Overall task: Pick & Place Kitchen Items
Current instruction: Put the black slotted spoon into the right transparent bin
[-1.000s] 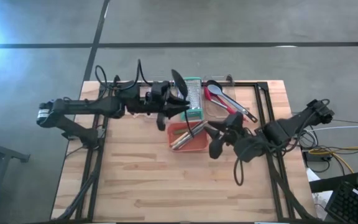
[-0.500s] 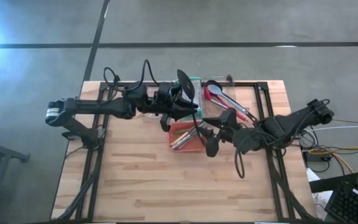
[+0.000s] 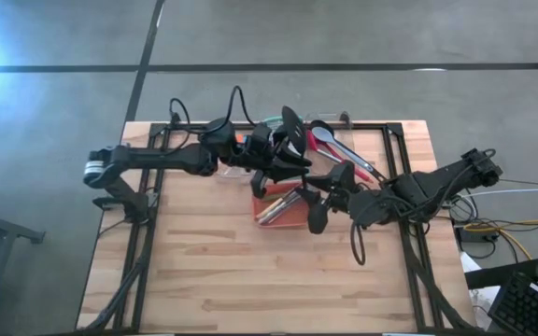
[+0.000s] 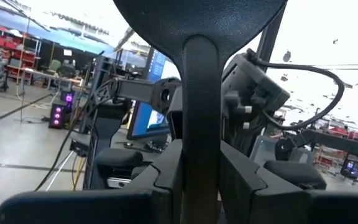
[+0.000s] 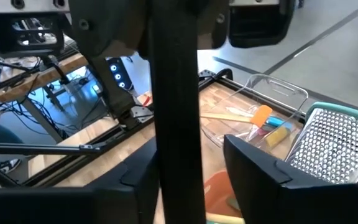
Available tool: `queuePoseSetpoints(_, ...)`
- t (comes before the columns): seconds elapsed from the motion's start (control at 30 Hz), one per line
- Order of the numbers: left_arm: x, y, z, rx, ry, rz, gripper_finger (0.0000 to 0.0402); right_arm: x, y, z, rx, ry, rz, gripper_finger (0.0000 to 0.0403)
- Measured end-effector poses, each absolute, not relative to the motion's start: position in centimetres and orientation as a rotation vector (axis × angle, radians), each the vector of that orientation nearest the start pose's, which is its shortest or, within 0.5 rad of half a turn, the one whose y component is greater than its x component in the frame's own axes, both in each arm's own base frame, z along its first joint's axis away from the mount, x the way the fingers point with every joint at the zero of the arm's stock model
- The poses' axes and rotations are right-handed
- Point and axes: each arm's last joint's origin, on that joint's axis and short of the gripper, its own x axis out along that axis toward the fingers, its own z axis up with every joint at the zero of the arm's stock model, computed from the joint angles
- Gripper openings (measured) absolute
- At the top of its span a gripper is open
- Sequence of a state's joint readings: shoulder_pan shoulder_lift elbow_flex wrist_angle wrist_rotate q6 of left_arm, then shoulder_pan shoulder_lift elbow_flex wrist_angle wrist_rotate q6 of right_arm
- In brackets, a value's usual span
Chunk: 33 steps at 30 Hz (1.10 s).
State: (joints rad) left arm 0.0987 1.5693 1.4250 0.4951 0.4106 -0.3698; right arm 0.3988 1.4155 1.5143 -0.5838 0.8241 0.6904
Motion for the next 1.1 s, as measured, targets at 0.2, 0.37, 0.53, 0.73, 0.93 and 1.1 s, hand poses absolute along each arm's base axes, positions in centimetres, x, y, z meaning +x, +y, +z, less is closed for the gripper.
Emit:
queuePoseSetpoints(0.2,36.0,2.9,42.1,-0.297,-0.257,-0.365,0.0073,28.0,9.5,40.8,0.393,0.238,-0.51,0.0066)
queuePoseSetpoints(0.37,35.9,3.3,42.0,-0.326,-0.244,-0.362,0.0073,28.1,9.4,40.8,0.395,0.234,-0.514,0.0066)
queuePoseSetpoints(0.53,35.9,3.3,42.0,-0.326,-0.241,-0.366,0.0073,28.1,9.4,40.8,0.395,0.234,-0.515,0.0066)
queuePoseSetpoints(0.73,35.9,3.3,42.0,-0.36,-0.234,-0.369,0.0073,28.1,9.4,40.8,0.397,0.233,-0.514,0.0066)
queuePoseSetpoints(0.93,36.0,3.3,41.8,-0.38,-0.206,-0.379,0.0156,28.0,9.4,40.9,0.385,0.229,-0.52,0.0066)
queuePoseSetpoints(1.1,36.1,3.4,41.0,-0.377,-0.072,-0.352,0.0225,28.0,9.4,40.9,0.384,0.23,-0.518,0.0066)
